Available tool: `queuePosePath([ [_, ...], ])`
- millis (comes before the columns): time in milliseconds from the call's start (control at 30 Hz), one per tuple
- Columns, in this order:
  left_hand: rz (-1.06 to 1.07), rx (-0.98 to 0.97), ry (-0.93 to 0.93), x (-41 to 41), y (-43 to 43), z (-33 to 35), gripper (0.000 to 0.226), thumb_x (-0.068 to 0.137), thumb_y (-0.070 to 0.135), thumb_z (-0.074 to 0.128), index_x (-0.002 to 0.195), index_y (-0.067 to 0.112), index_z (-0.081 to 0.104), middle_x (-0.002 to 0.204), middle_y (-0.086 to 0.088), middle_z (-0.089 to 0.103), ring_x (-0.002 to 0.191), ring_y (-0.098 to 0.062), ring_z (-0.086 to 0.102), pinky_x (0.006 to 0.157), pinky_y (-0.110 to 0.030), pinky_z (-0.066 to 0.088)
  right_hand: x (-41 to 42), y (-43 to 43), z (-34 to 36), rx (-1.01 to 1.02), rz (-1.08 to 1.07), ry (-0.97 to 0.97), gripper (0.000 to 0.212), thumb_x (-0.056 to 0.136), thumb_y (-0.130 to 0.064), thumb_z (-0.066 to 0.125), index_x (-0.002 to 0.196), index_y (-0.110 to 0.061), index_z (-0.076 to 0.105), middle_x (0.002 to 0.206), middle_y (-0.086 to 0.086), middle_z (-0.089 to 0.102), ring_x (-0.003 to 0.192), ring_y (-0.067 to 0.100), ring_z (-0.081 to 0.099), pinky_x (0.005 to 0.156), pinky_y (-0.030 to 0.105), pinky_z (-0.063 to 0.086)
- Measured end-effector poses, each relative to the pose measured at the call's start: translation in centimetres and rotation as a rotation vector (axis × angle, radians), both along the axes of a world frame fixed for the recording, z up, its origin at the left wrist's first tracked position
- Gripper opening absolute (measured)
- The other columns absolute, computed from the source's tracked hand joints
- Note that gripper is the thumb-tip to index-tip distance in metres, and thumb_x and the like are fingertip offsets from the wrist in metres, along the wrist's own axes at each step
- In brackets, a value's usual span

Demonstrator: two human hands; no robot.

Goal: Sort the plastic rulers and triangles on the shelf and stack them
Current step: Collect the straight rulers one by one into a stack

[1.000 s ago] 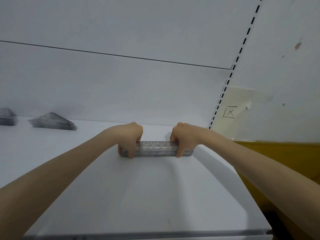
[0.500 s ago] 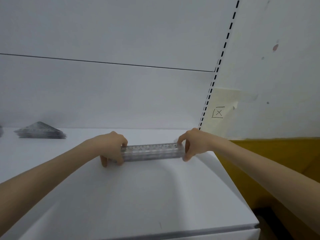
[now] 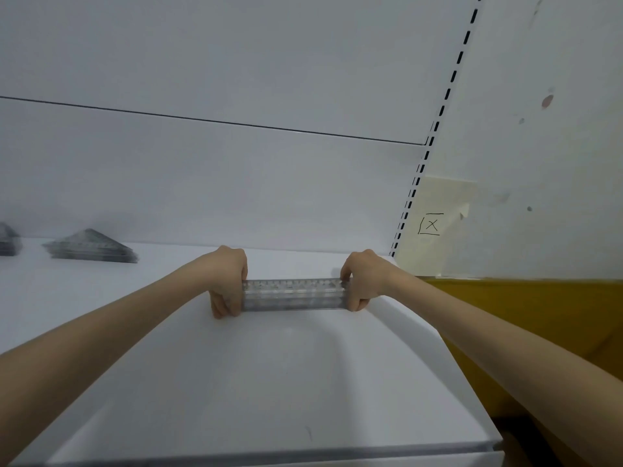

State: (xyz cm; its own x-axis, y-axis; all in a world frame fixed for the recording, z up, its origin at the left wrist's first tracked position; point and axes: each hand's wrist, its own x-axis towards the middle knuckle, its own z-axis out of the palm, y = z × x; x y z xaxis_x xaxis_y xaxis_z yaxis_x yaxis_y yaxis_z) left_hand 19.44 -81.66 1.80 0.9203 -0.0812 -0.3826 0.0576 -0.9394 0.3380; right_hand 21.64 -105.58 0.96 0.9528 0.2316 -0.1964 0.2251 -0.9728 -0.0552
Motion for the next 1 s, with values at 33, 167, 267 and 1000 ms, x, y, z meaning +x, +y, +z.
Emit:
queuePosePath([
  [33,-0.002,0.002,0.002,0.0,0.1,0.0,0.038,0.059,-0.005,0.078,0.089,0.003,0.057,0.055,-0.012,0.066,0.051,-0.025,0.069,0.066,-0.034,0.06,-0.1,-0.3,0.1,0.005,0.007,0.008,0.05,0.058,-0.003,0.066,0.108,0.0,0.066,0.069,0.0,0.039,0.049,0.015,0.028,0.046,0.013,0.021],
  [167,-0.016,0.046,0.01,-0.1,0.3,0.1,0.039,0.059,-0.002,0.079,0.093,-0.001,0.061,0.051,-0.008,0.065,0.05,-0.025,0.068,0.065,-0.032,0.06,0.0,-1.0,1.0,0.104,0.019,0.175,0.035,0.064,-0.011,0.082,0.095,-0.014,0.066,0.066,0.003,0.063,0.042,0.009,0.055,0.048,0.017,0.049],
  [267,-0.029,0.08,0.018,-0.2,0.1,0.2,0.032,0.061,0.0,0.078,0.087,-0.002,0.06,0.056,-0.01,0.065,0.046,-0.021,0.066,0.064,-0.03,0.058,0.4,-1.0,0.8,0.007,0.143,0.08,0.026,0.061,-0.022,0.084,0.069,-0.018,0.059,0.067,0.002,0.06,0.05,0.012,0.052,0.044,0.018,0.036],
  [1000,-0.121,0.323,-0.067,-0.2,-2.0,-0.3,0.039,0.069,-0.003,0.07,0.104,0.001,0.055,0.092,-0.009,0.049,0.051,-0.028,0.06,0.058,-0.033,0.056,1.4,-1.5,0.0,0.016,0.258,0.055,0.029,0.064,-0.022,0.077,0.078,-0.005,0.059,0.057,-0.003,0.055,0.049,0.009,0.055,0.041,0.016,0.031],
])
